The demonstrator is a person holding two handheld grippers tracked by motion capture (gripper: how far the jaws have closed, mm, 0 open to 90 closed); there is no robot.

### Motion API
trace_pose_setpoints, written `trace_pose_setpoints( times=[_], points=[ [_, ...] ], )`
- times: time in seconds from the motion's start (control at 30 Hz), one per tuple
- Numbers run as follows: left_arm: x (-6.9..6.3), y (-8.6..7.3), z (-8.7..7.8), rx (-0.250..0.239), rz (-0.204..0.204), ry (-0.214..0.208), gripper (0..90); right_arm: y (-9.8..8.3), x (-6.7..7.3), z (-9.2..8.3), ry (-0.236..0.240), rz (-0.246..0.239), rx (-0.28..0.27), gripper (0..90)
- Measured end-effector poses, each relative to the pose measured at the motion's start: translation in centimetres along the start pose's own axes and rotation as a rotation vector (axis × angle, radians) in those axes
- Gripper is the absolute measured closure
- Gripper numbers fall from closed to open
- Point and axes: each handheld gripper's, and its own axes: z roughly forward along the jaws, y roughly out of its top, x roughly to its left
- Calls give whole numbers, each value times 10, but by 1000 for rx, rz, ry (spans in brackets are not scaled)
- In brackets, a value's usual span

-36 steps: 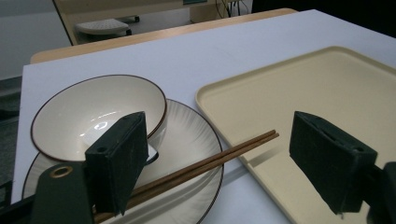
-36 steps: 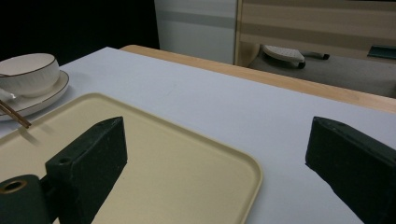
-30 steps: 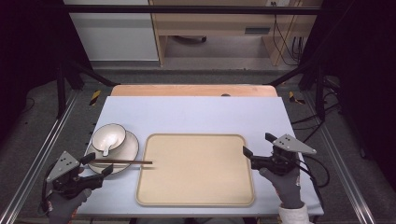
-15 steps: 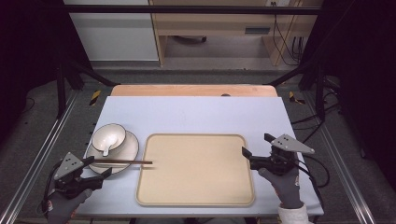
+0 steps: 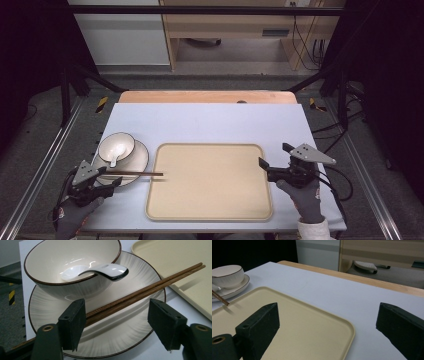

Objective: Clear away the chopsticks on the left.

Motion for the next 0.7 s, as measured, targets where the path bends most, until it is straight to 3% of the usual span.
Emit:
trace_pose_setpoints(
  times=[0.7],
  points=[
    [0,1,7,39,32,26,400,0,1,1,3,3,8,48]
  ],
)
